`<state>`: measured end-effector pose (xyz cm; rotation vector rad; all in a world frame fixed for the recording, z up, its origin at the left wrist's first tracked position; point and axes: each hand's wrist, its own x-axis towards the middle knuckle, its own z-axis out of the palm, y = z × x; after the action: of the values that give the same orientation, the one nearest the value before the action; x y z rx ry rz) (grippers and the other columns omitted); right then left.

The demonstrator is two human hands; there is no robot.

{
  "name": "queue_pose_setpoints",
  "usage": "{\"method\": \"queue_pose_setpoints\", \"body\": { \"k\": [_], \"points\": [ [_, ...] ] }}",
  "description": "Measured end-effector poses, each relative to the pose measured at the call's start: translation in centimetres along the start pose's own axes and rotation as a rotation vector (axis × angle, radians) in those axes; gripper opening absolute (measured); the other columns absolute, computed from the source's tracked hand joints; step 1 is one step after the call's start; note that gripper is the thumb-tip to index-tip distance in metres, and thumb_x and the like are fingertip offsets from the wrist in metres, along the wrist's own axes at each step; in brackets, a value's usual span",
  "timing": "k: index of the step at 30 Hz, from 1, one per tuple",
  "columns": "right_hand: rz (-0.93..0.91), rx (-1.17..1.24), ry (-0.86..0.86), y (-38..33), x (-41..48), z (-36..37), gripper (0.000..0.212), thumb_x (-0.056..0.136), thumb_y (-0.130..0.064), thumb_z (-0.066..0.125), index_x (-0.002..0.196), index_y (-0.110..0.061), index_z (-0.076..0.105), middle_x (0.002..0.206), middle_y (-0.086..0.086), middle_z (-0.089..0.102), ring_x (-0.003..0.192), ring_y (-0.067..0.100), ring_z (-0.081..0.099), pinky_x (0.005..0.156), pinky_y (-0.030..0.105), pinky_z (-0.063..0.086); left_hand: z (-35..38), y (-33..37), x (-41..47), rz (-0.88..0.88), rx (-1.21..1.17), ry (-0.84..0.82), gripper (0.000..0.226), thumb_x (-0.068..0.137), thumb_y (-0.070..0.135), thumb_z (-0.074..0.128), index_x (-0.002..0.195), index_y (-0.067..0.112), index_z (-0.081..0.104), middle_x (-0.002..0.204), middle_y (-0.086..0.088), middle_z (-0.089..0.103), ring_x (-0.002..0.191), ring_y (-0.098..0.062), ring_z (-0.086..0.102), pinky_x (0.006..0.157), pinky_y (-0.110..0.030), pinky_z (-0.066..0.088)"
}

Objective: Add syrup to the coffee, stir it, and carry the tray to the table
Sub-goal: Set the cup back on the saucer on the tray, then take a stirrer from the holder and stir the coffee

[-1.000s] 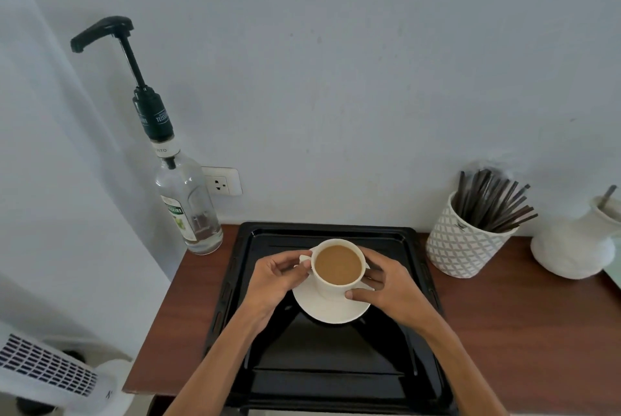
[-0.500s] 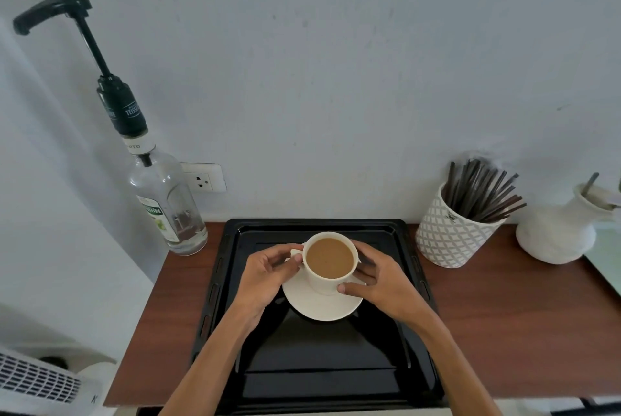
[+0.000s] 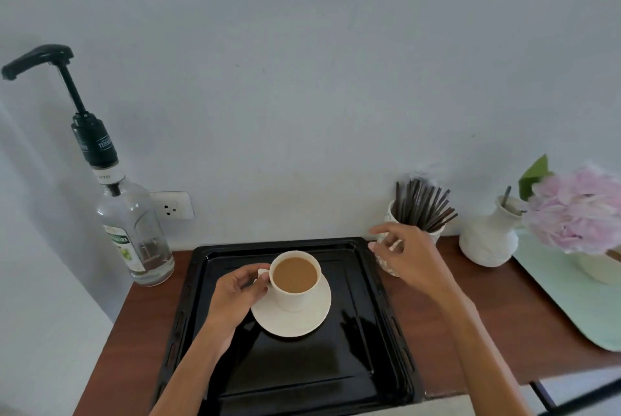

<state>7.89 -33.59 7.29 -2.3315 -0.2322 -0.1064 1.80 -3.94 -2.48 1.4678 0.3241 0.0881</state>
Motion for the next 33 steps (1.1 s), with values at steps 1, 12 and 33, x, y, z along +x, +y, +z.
{"method": "queue_pose_setpoints", "body": {
  "k": [1,12,33],
  "points": [
    [-0.009,-0.030,0.098,0.0,-0.1,-1.1,0.020,0.089,-0.023,0.075,0.108,-0.031,0.074,0.076,-0.003,0.069,0.066,0.010,0.062,0.064,0.017,0.044,0.0,0.0,0.0,0.002,-0.002,0.002,0.013,0.093,0.007,0.069,0.099,0.013,0.079,0.098,-0.004,0.082,0.100,-0.021,0.073,0.103,-0.048,0.051],
    [0.172,-0.222,0.432,2.3,0.1,-4.6,0.031,0.091,-0.029,0.072,0.116,-0.011,0.069,0.088,0.006,0.070,0.080,0.020,0.058,0.071,0.030,0.044,0.2,-0.1,-0.8,0.006,-0.010,0.047,0.015,0.093,0.008,0.070,0.103,0.014,0.079,0.102,-0.003,0.081,0.109,-0.020,0.071,0.098,-0.041,0.058],
    [-0.265,-0.144,0.466,-5.9,-0.2,-5.3,0.019,0.093,-0.024,0.072,0.098,-0.009,0.082,0.087,0.003,0.080,0.064,-0.002,0.058,0.064,0.005,0.041,-0.2,-0.2,-1.0,0.015,-0.013,0.058,0.014,0.092,0.009,0.072,0.100,0.016,0.080,0.096,0.004,0.082,0.103,-0.012,0.073,0.078,-0.024,0.063]
  ]
}}
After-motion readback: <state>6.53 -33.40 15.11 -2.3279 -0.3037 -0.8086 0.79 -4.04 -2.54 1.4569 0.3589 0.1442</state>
